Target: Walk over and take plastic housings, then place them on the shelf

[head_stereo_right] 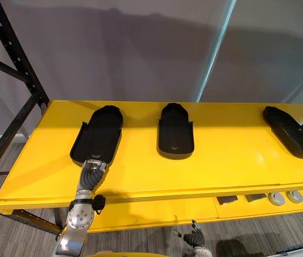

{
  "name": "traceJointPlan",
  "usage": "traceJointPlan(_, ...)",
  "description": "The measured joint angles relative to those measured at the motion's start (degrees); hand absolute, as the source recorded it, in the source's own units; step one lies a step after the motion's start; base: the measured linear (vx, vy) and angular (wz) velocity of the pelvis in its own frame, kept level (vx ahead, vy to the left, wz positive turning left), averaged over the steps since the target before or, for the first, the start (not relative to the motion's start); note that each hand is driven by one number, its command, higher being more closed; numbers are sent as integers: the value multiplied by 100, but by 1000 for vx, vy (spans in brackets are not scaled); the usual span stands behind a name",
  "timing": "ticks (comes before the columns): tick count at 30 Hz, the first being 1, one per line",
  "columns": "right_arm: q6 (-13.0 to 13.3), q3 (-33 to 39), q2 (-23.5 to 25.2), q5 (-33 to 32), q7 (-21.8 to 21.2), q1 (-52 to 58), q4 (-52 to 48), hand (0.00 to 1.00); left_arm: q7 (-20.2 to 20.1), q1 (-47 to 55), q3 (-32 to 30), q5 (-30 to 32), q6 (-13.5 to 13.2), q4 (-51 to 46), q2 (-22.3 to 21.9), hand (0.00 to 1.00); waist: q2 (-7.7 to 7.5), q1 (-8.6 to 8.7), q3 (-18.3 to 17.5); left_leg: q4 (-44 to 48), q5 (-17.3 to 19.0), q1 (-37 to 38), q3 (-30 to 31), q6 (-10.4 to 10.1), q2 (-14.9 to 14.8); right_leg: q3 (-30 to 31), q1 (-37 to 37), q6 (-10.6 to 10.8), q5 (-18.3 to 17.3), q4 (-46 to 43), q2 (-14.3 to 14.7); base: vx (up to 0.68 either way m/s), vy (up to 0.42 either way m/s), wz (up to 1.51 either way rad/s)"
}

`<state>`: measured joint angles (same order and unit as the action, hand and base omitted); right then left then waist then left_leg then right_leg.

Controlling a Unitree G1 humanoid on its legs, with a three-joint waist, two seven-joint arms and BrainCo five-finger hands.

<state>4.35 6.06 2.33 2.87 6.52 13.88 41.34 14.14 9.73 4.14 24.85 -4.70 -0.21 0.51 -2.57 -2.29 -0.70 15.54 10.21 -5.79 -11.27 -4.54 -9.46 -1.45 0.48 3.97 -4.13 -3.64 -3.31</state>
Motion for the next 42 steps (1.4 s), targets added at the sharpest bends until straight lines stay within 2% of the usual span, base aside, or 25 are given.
traceJointPlan(4, -2, 15, -14, 2, -4, -32, 64, 0, 6, -362, -8, 33, 78, 445, 84, 100, 14, 32, -44, -570, -358, 178, -16, -47, 72, 4, -96, -31, 43, 28, -11, 9, -56, -1)
traceJointPlan(7, -32, 17, -17, 5, -17, -132, 263, 0, 72, -464, -29, 58, 138, 654, 151, 100, 14, 146, -45, -1013, -628, 336, -20, -82, 109, -3, -90, -64, 134, 135, 23, -16, -35, 0)
traceJointPlan(17, -39, 102, -44, 3, -16, -175, 487, 0, 98, -575, -5, 46, 174, 593, 190, 100, 2, 157, -45, -1979, -1224, 655, -52, -48, 237, 21, -169, -60, 316, 254, 25, -68, -4, 0)
traceJointPlan(19, -39, 100, -41, 1, -13, -156, 498, 0, 99, -391, 22, 12, 158, -355, 219, 100, -44, 153, -20, -1967, -1195, 621, -13, -52, 237, 19, -166, -36, 327, 275, 3, -48, 16, 10)
traceJointPlan(21, -38, 106, -33, 1, -7, -105, 499, 0, 102, -246, 21, -68, 7, -1203, 301, 100, -64, 145, -10, -1951, -1193, 560, 31, -50, 252, -20, -142, 36, 279, 272, -4, -41, 5, 14)
traceJointPlan(23, -37, 197, 8, -1, 1, -106, 498, 0, 189, -18, -90, -201, -313, -2260, 372, 100, -69, 133, -8, -1948, -1193, 566, 67, -49, 261, -95, -96, 73, 254, 267, -18, 6, 2, 17)
traceJointPlan(24, -35, 200, 13, -1, 5, -108, 498, 0, 222, 35, -152, -213, -358, -2465, 387, 100, -66, 137, -6, -1945, -1192, 569, 96, -48, 265, -151, -76, 79, 249, 267, -42, 32, 13, 24)
traceJointPlan(27, -25, 200, 17, 0, 4, -118, 496, 0, 485, 293, -762, -605, -600, -3347, 366, 100, -61, 112, -1, -1867, -1175, 535, 206, -30, 266, -306, -20, 74, 244, 228, -60, 43, 6, 24)
traceJointPlan(29, -25, 199, 16, 0, 5, -118, 495, 0, 821, 509, -1626, -1041, -759, -3838, 326, 100, -55, 82, 3, -1701, -1069, 462, 293, -3, 261, -347, 33, 65, 220, 225, -67, 39, 3, 16)
traceJointPlan(30, -25, 200, 13, 0, 6, -119, 494, 0, 890, 550, -1867, -1131, -810, -3900, 299, 100, -53, 59, 5, -1639, -1035, 430, 309, -9, 258, -354, 35, 64, 209, 217, -70, 25, 3, 10)
traceJointPlan(31, -26, 204, 10, 0, 8, -112, 493, 0, 1064, 624, -2325, -1318, -869, -3973, 240, 100, -43, -23, 14, -1529, -967, 378, 332, -13, 250, -399, 35, 65, 189, 193, -74, 10, -2, 14)
traceJointPlan(34, -27, 192, 12, 4, 6, -114, 454, 0, 1336, 998, -3079, -1629, -909, -3962, 123, 100, -36, -35, 63, -1294, -830, 299, 456, 0, 258, -547, 137, 66, 104, 158, -103, 9, -2, 21)
traceJointPlan(38, -34, 194, 4, 17, 6, -106, 295, 0, 1270, 1436, -3406, -2040, -886, -3384, -2, 100, -78, -151, 70, -1034, -706, 179, 554, 0, 240, -642, 141, 25, 14, 57, -103, 8, -9, 15)
traceJointPlan(41, -39, 192, -7, 129, -3, -197, 211, 0, 903, 1583, -3370, -2079, -598, -2189, -78, 100, -89, -165, 74, -742, -576, 22, 644, 20, 235, -724, 135, 25, -29, 1, -110, -10, 8, 11)
traceJointPlan(42, -45, 174, -13, 133, -12, -230, 212, 0, 700, 1593, -3311, -2069, -428, -1570, -110, 100, -96, -170, 75, -640, -508, -2, 648, 27, 236, -730, 141, 24, -62, -39, -113, -2, 18, 4)
